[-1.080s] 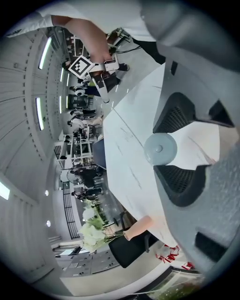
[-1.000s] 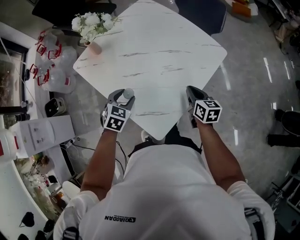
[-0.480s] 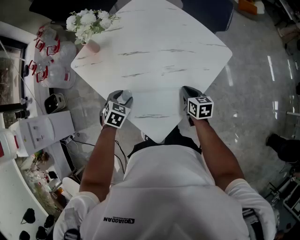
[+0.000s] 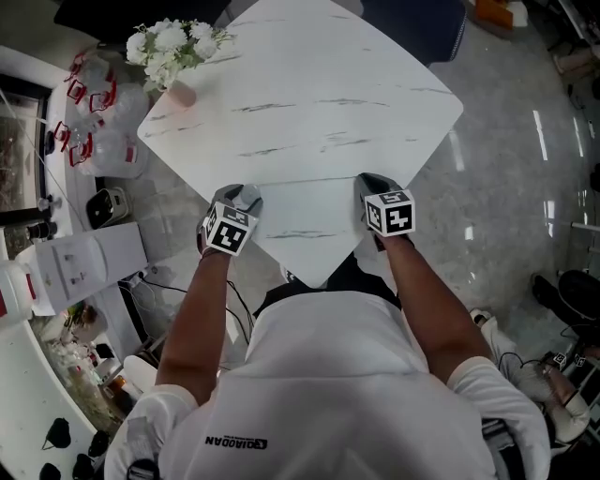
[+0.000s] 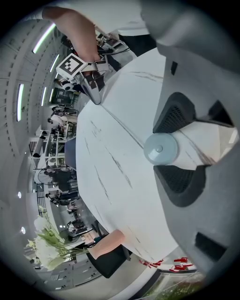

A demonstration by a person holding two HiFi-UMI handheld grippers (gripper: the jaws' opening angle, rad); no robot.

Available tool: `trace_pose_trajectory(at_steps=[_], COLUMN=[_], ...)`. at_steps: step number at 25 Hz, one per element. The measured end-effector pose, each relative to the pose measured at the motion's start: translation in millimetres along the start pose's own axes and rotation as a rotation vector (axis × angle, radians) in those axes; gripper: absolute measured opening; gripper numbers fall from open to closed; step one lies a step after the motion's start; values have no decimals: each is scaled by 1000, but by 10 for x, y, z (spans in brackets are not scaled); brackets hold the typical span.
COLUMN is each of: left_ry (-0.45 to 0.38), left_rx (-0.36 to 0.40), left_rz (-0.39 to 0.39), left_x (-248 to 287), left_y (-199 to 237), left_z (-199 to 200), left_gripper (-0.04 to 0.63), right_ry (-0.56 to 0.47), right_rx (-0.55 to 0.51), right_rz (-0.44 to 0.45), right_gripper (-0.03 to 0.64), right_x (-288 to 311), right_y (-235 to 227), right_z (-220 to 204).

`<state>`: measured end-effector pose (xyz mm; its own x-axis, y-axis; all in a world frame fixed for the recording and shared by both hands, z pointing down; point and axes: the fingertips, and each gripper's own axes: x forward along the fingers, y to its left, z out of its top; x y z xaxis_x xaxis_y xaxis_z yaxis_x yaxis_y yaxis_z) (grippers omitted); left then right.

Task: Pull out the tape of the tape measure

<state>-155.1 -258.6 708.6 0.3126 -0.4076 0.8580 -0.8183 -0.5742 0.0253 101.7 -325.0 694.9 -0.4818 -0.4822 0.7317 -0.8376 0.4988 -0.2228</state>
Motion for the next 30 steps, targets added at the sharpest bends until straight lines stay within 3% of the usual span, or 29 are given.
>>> trace_pose_trajectory(at_steps=[11, 19, 26, 30], left_ry=[-43, -69, -179, -230], left_rx=[-16, -8, -117, -126], left_rz=[-3, 18, -3, -36], left_x=[-98, -316, -671, -874], left_y=[27, 8, -80, -234], left_z=[58, 41, 173, 200], left_gripper=[255, 255, 254, 244], right_ry=[16, -17, -46, -65], right_rx=[-43, -57, -70, -68], right_rz=[-29, -51, -11, 32], right_gripper=[89, 92, 106, 104], right_x=[-110, -318, -575, -762], right_y=[-72, -19, 288, 559], right_z=[1, 43, 71, 30])
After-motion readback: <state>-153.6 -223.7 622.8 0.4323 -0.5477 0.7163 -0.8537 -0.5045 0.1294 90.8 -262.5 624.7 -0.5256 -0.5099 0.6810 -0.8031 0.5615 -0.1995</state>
